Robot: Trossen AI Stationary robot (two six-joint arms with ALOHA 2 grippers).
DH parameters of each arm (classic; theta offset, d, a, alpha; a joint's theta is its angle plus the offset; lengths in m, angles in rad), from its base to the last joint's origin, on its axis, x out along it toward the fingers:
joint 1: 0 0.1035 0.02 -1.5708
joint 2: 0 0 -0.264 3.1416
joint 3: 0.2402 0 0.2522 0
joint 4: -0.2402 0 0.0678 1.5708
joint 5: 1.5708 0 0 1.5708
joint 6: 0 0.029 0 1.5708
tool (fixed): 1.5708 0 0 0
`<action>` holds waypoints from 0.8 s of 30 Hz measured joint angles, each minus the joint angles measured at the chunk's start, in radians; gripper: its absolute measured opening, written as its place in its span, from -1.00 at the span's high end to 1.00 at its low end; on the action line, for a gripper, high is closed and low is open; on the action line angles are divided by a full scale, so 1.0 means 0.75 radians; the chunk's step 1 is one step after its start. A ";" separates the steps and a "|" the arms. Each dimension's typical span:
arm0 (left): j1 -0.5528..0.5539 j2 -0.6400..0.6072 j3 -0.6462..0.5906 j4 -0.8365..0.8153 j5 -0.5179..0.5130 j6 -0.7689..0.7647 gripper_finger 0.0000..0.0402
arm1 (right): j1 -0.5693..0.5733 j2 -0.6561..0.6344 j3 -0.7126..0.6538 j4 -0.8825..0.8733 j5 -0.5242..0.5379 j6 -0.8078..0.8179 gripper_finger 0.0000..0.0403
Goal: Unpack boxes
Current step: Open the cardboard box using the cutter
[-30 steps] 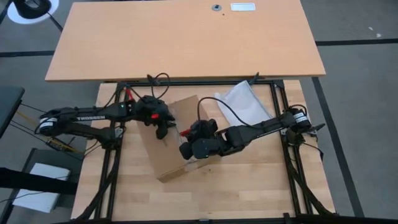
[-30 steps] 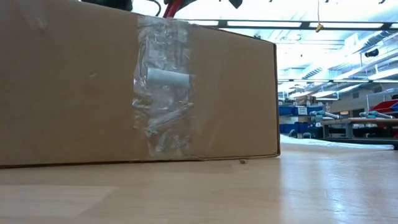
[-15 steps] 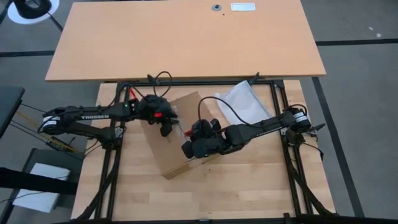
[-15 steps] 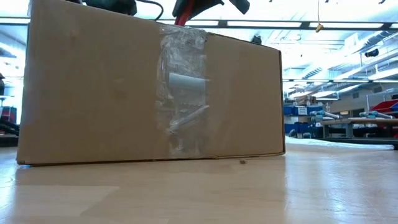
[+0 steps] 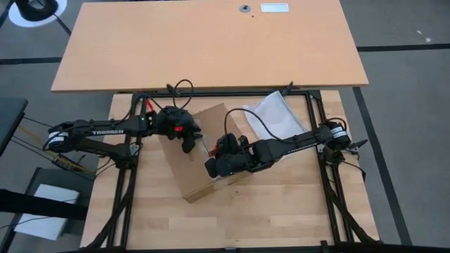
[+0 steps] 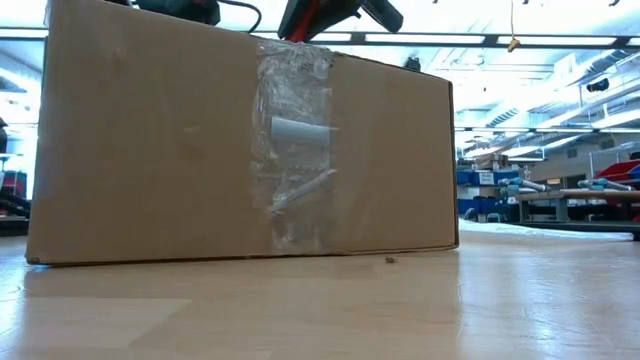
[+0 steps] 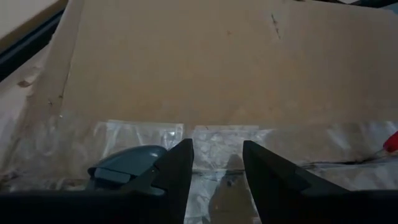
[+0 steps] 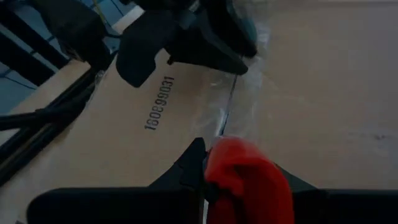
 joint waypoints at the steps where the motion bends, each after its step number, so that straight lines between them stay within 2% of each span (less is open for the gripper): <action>1: 0.000 0.000 0.000 -0.001 -0.004 0.001 0.22 | 0.006 0.000 0.000 -0.005 -0.003 0.019 0.71; 8: 0.001 0.062 0.005 0.007 -0.053 0.049 0.22 | 0.040 -0.012 0.013 -0.061 -0.242 0.145 0.71; 11: 0.001 0.092 0.006 0.033 -0.054 0.057 0.22 | 0.055 -0.012 0.015 -0.079 -0.245 0.205 0.71; 20: 0.007 0.102 0.006 0.070 -0.032 0.068 0.22 | 0.061 -0.019 0.104 -0.104 -0.413 0.342 0.71; 24: 0.007 0.102 0.006 0.072 -0.038 0.060 0.22 | 0.061 -0.019 0.126 -0.100 -0.444 0.435 0.71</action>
